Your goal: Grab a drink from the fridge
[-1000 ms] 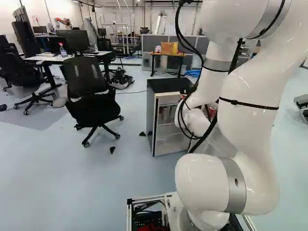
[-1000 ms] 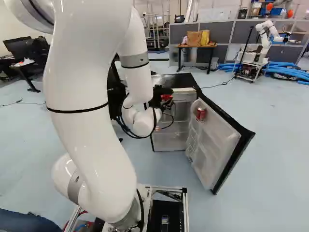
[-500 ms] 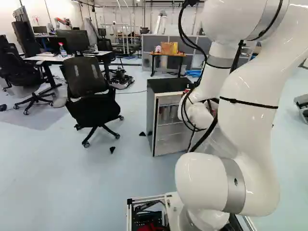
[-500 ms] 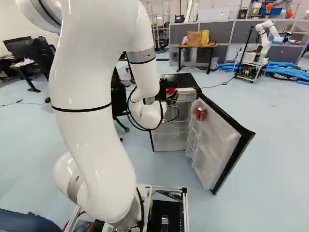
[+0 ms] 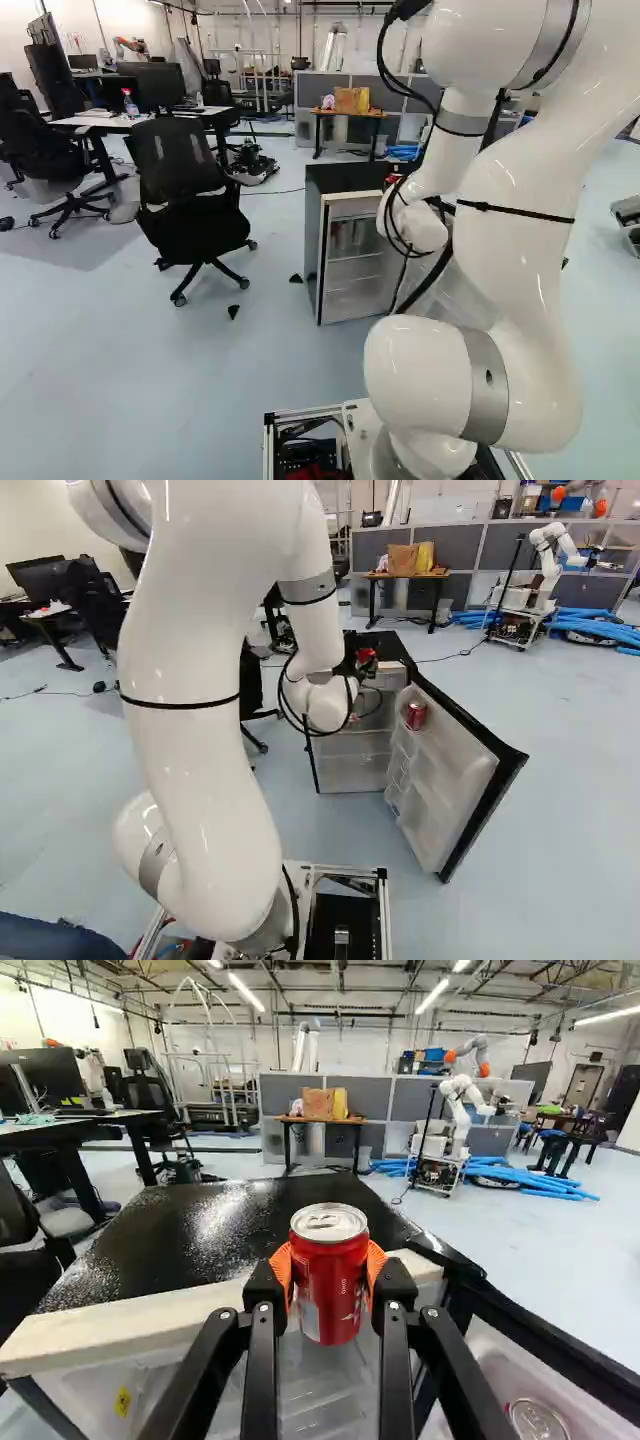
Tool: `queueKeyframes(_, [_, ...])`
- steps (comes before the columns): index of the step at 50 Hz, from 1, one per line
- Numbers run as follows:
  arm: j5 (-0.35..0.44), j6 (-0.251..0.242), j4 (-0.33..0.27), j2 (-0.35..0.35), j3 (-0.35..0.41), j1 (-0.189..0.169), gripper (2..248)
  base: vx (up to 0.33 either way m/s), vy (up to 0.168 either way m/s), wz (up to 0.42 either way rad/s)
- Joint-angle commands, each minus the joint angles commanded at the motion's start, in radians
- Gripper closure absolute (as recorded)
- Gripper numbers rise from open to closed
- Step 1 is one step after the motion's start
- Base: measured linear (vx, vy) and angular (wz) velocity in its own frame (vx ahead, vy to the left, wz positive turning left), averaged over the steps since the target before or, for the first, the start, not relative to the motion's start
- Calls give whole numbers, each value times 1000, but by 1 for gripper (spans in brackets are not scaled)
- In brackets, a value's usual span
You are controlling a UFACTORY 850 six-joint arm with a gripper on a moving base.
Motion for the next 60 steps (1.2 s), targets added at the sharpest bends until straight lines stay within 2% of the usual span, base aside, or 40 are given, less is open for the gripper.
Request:
queueKeyframes(8, [-15,0,-23,-17,-44,-10,156,0,0,0])
queueKeyframes(32, [-76,0,-96,-131,-192,-25,156,0,0,0])
queueKeyframes(54, [-77,0,-97,-235,-334,-33,156,0,0,0])
queueKeyframes(60, [-77,0,-97,-241,-342,-33,156,0,0,0])
